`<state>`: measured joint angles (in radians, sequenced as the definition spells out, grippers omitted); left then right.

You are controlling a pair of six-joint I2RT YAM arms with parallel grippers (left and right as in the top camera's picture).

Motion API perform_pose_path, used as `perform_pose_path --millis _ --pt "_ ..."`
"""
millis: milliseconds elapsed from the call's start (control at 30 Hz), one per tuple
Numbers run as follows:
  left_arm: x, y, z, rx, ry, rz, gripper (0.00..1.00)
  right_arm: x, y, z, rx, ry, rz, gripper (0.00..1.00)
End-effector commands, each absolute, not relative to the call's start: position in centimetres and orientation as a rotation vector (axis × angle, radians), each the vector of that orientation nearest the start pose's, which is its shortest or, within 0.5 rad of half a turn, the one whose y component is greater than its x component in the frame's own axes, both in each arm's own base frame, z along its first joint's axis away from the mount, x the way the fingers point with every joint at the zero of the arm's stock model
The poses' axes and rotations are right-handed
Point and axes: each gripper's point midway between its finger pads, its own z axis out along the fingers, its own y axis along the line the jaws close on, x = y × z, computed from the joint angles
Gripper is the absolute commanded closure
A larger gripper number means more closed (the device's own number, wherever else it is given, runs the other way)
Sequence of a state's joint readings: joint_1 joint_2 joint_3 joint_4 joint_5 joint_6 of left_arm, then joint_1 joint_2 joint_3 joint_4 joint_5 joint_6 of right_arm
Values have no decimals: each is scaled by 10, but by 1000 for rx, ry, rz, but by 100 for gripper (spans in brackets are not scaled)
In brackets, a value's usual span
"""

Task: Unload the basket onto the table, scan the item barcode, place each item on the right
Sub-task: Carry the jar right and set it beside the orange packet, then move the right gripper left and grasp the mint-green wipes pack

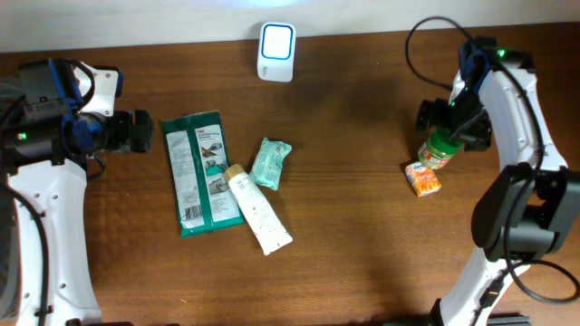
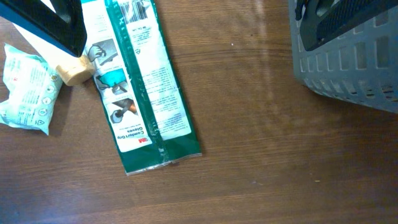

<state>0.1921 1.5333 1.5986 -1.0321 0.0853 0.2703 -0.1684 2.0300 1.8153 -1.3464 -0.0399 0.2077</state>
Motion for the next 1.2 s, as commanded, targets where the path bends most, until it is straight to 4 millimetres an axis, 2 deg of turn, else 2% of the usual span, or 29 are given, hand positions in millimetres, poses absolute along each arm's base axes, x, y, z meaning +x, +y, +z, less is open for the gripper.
perform_pose_path --millis 0,67,100,167,267,300,367,400,433,467,500,533,600,800,867,967,1000,1167 --pt "386 61 257 150 2514 84 1 404 -48 177 538 2935 121 2" --pt "386 61 257 150 2514 83 1 405 -41 195 505 2907 124 2" --pt "386 61 257 150 2515 83 1 406 -32 209 467 2887 135 2" --pt "386 61 257 150 2514 83 1 410 12 227 331 2861 264 2" --pt "386 61 257 150 2515 83 1 412 53 227 220 2861 375 2" --pt "386 61 257 150 2514 83 1 419 79 224 146 2838 468 2" --pt "386 61 257 150 2515 83 1 425 115 217 43 2809 593 1" --pt "386 61 257 150 2515 83 1 426 133 210 -10 2804 632 7" --pt "386 61 257 150 2514 83 1 425 147 202 -50 2810 653 20" --pt "386 61 257 150 2515 84 1 423 171 190 -107 2815 697 47" --pt "386 61 257 150 2515 83 1 423 187 181 -108 2820 718 68" --pt "386 61 257 150 2515 83 1 424 202 171 -116 2816 734 80" --pt "386 61 257 150 2514 83 1 426 239 158 -133 2776 780 95" --pt "386 61 257 150 2515 83 1 425 331 121 -281 2665 868 96" --pt "386 61 257 150 2515 84 1 427 349 101 -269 2659 829 96" --pt "386 61 257 150 2514 83 1 429 362 66 -251 2677 754 96" --pt "386 61 257 150 2514 83 1 427 364 54 -252 2699 747 96" --pt "386 61 257 150 2515 83 1 416 357 29 -245 2784 703 96"
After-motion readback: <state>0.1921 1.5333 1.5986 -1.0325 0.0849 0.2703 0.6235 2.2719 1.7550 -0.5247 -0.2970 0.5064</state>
